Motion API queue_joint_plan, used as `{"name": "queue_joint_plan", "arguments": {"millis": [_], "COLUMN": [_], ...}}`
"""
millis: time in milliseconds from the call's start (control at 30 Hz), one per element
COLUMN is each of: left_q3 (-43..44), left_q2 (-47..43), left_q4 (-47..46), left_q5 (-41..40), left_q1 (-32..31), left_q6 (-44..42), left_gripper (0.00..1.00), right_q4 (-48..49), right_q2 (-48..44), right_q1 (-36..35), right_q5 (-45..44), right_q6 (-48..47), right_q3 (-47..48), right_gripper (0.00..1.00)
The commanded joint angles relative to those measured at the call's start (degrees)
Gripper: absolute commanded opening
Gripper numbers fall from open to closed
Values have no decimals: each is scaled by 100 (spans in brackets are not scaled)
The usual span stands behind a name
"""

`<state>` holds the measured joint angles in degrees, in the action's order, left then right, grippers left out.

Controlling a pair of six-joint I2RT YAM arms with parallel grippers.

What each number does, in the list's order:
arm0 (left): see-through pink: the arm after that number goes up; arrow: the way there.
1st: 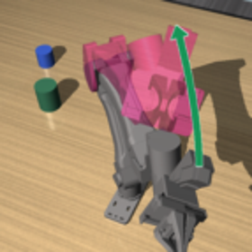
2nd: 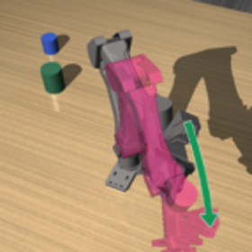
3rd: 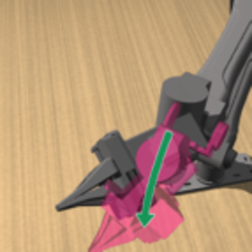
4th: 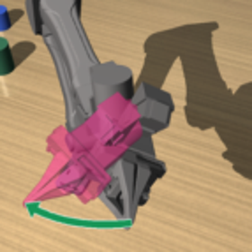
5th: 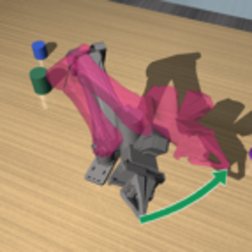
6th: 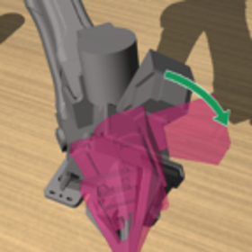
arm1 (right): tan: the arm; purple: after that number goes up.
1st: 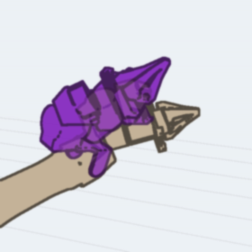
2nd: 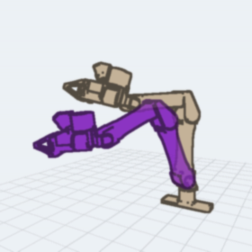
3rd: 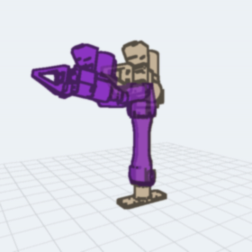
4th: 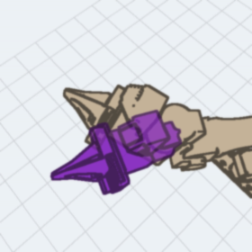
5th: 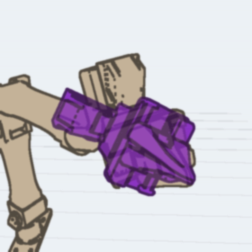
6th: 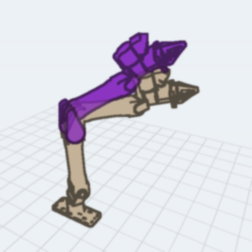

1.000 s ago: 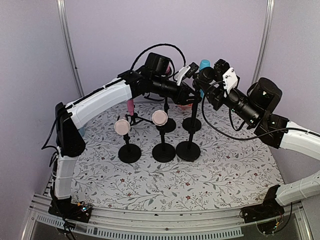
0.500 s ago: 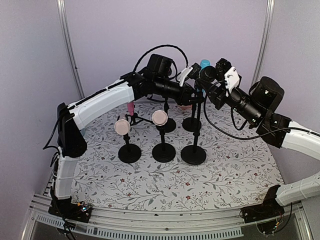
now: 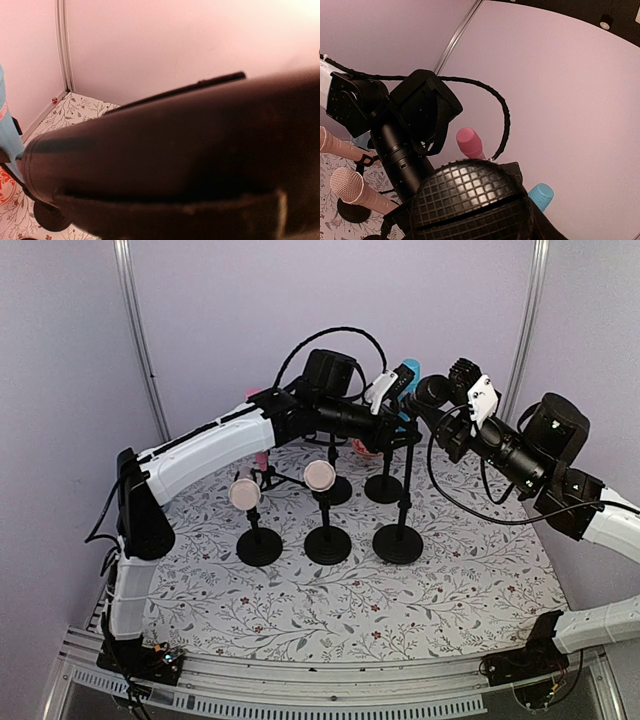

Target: Remove the microphone from the stand

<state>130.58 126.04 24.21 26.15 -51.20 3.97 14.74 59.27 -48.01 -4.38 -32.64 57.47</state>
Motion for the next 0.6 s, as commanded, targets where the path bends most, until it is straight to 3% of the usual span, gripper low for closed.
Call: {"name": "queue_joint_plan", "arguments": {"millis": [0, 567], "left_q3": [62, -124], "left_q2": [299, 403], "left_q4": [45, 106], "left_q5": [-1221, -1672], "left_q1": [263, 261], "left_q6": [184, 17], "left_gripper": [0, 0], "right_q4": [882, 859], "right_q2": [-586, -903], "right_q1": [-78, -78], "right_q5": [240, 435], "right_q6": [-52, 68], "right_q3": [392, 480], "right_gripper": [0, 0]}}
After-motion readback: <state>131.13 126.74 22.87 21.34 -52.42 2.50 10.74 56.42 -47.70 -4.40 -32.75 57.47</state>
